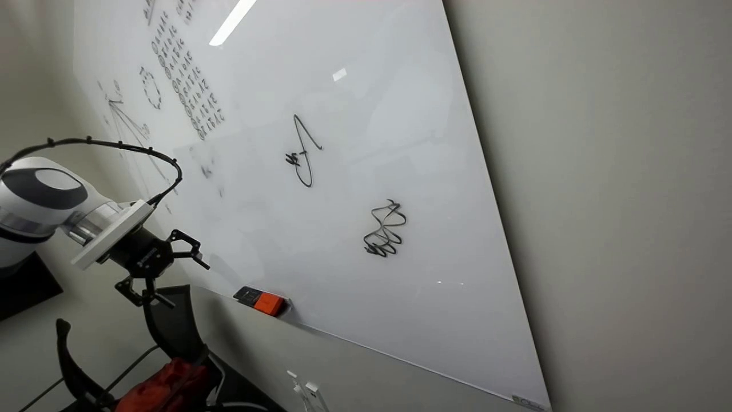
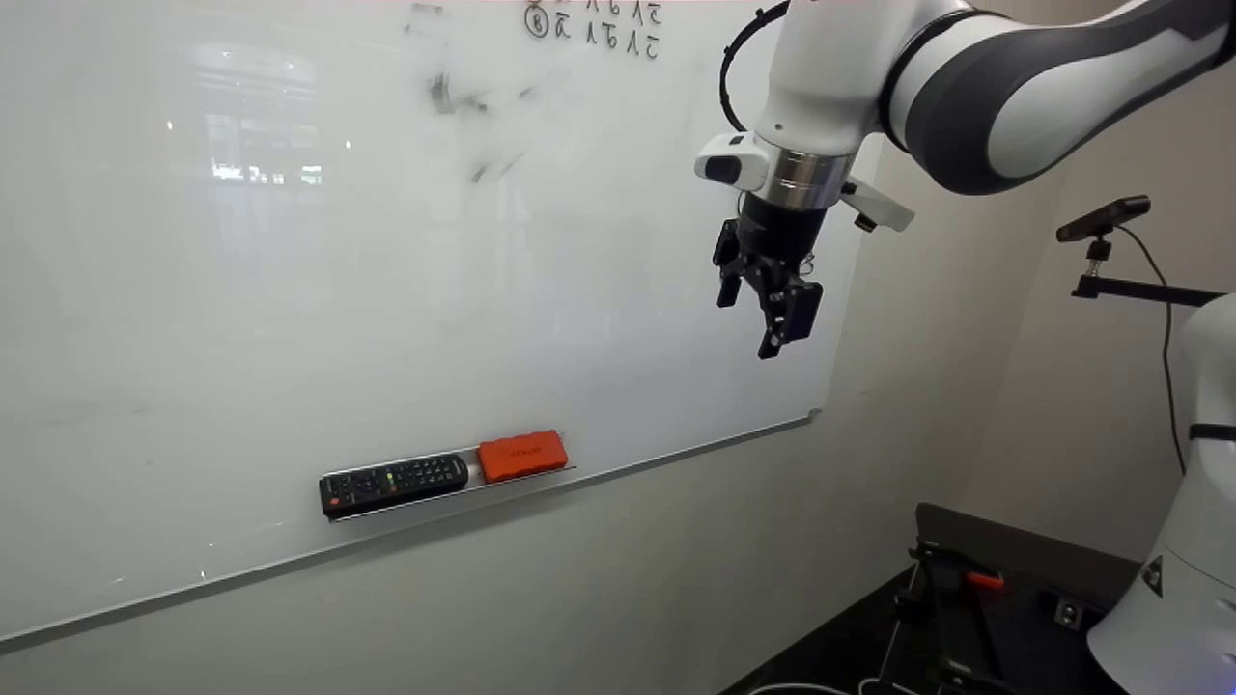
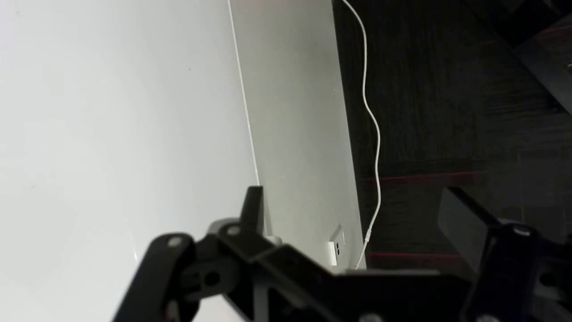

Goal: Pick up the duster and erase the board

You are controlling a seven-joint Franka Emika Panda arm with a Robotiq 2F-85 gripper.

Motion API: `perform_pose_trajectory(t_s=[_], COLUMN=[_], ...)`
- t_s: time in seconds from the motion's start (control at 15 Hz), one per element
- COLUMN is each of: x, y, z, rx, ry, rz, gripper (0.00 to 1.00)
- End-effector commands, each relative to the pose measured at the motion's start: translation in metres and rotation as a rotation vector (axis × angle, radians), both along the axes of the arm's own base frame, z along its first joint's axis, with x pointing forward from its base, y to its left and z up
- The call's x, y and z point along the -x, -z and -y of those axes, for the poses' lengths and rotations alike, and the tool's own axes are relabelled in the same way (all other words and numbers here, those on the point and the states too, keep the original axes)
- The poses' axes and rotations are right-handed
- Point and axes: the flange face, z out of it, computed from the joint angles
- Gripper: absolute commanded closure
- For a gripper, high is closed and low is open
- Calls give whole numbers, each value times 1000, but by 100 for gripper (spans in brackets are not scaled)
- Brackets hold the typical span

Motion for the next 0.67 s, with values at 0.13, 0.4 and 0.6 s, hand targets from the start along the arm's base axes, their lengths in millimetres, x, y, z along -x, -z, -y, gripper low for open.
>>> perform_pose_trajectory(t_s=[0.13, 0.4, 0.6], x=[-3, -27, -46], y=[5, 40, 79], z=[-3, -15, -19], rx=[23, 56, 81], ry=[36, 63, 65], rz=[51, 180, 208], gripper=[0, 0, 0])
